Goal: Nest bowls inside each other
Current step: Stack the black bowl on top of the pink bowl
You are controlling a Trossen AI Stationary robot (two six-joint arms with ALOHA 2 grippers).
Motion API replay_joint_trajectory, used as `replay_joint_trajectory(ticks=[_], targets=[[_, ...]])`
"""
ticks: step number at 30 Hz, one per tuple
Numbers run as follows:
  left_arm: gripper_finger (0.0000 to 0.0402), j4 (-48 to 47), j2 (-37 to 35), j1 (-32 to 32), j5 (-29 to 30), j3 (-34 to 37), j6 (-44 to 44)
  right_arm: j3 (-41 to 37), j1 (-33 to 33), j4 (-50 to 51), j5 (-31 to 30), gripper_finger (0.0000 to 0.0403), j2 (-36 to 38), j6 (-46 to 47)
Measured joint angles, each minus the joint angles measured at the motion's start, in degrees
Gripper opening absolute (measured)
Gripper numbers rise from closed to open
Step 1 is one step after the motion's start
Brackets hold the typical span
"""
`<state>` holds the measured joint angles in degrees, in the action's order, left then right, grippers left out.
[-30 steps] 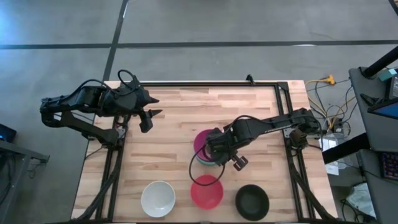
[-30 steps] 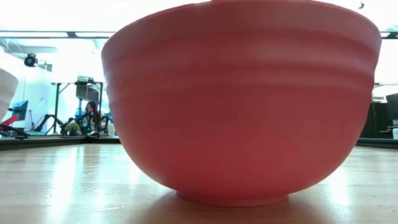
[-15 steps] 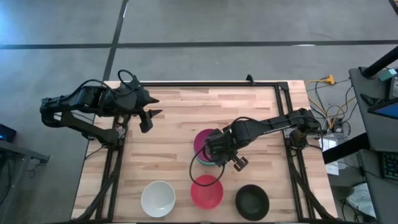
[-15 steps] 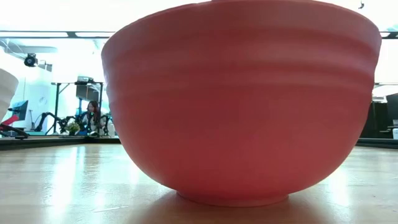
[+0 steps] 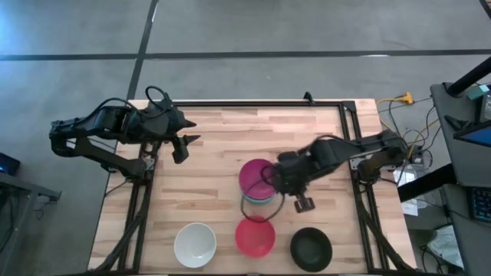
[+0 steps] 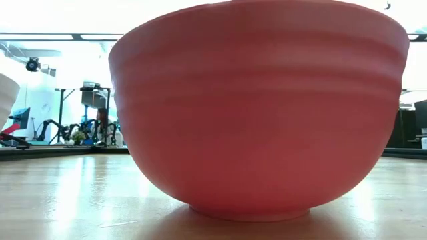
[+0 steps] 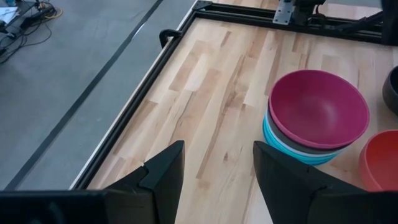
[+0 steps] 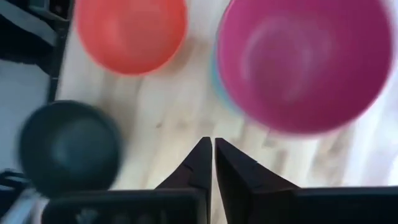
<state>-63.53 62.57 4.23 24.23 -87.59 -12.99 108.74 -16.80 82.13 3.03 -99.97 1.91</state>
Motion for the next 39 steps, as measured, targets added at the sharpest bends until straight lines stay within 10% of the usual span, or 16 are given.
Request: replay_joint_trajectory(ticks=[15, 39], targets=[[0.0176, 0.09, 0.0, -0.01, 0.0, 0.83, -0.09, -33.68, -19.11, -23.79, -6.31, 0.0091, 19.35, 44.49], [0.0176, 0.06, 0.0, -0.02, -0.74, 3.56, 0.01, -40.37, -22.7, -29.4, -5.64, 0.0121, 7.38, 39.15]])
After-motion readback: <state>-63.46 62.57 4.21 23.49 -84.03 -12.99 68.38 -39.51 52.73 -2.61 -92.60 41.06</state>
